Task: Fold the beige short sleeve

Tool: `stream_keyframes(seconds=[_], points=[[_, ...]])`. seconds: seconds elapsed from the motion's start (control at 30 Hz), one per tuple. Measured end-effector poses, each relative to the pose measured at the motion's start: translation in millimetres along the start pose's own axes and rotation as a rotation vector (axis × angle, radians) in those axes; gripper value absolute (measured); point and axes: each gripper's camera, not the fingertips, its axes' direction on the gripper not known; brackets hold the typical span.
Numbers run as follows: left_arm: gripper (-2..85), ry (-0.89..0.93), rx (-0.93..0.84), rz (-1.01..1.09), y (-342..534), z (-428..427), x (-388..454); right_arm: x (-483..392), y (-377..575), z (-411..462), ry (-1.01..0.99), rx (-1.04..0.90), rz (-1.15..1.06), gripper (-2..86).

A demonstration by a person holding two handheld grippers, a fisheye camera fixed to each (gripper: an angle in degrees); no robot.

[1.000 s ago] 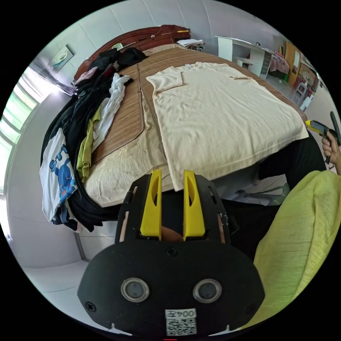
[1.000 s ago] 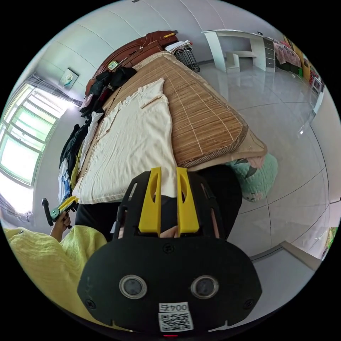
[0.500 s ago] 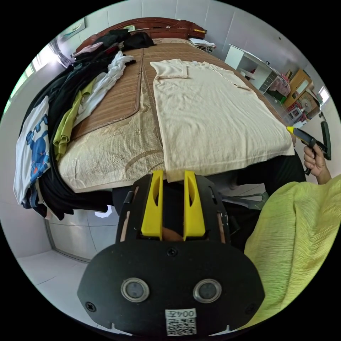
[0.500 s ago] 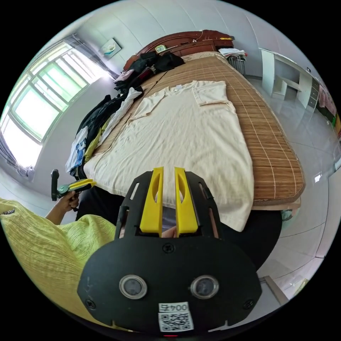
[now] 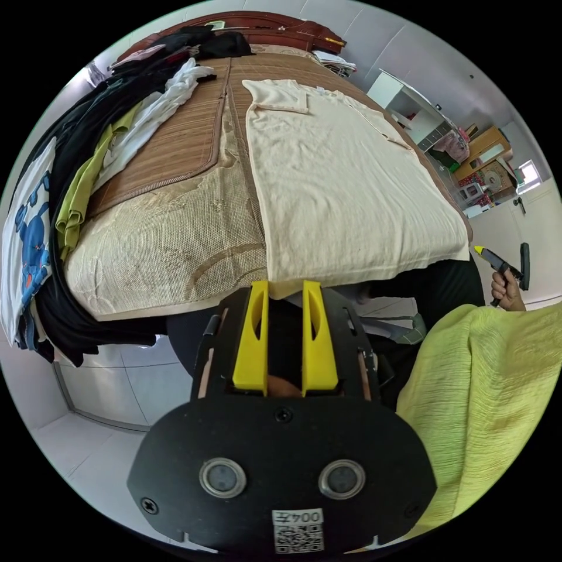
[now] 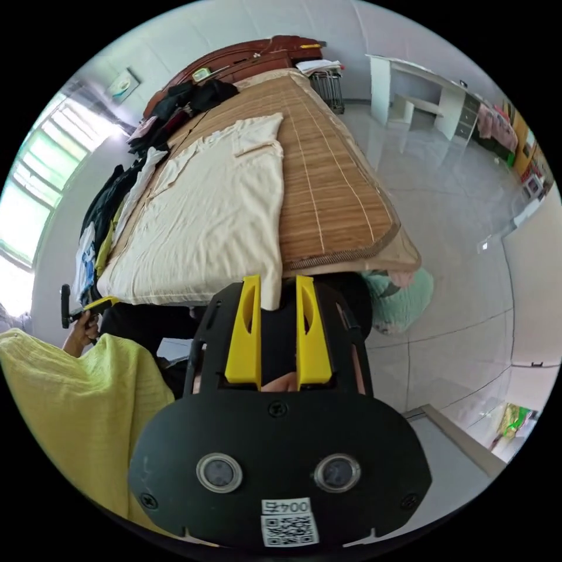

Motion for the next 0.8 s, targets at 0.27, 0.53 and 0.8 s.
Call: stream_keyframes(seconds=[0.27, 0.53, 0.8], points=[[2.2, 0.090, -0.016, -0.045, -7, 4, -29, 45, -4, 62, -0.222, -0.072, 0.024, 11.1], [1.5, 0.119, -0.023, -0.029, -12, 3, -47, 77, 2, 100, -0.351, -0.085, 0.065, 10.5], [1.3, 0.182, 0.055, -0.054, 7, -19, -67, 119, 29, 131, -0.504, -0.076, 0.140, 6.0]])
